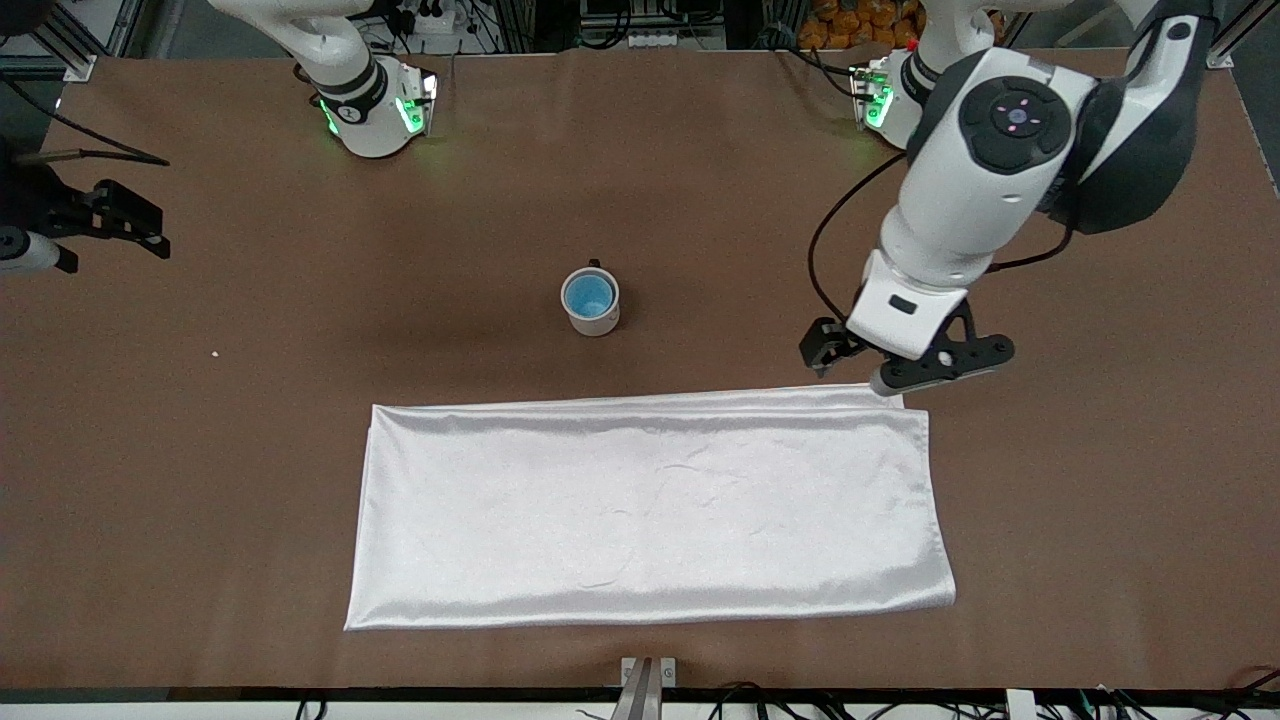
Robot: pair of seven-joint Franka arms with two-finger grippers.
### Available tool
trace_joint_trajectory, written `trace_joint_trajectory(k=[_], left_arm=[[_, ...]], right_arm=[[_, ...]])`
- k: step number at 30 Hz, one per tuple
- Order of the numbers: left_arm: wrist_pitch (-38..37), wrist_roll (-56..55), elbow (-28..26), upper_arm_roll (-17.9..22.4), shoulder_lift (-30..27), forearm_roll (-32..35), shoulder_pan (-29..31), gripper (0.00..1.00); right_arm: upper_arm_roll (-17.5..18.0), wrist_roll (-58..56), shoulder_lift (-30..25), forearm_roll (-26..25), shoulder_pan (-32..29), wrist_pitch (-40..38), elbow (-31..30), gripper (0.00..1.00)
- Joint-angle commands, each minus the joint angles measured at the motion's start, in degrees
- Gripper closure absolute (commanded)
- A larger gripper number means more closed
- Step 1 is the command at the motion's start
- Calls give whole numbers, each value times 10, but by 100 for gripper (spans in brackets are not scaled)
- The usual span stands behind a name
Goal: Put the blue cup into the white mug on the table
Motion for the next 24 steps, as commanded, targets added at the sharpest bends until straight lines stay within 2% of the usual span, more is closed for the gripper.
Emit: trace_joint_trajectory(k=[1, 11, 17, 24], left_arm=[[-12, 26, -15, -3, -27, -12, 37, 0], [-27, 66, -15, -1, -37, -26, 69, 0], [-32, 157, -19, 66, -58, -84, 62, 0], [-77, 231, -19, 133, -74, -107, 43, 0]], right_arm=[[5, 48, 1, 7, -5, -15, 25, 0], [5, 67, 1, 8, -6, -12, 26, 0], [4, 66, 2, 15, -10, -10, 25, 0], [4, 63, 3, 33, -19, -7, 25, 0]])
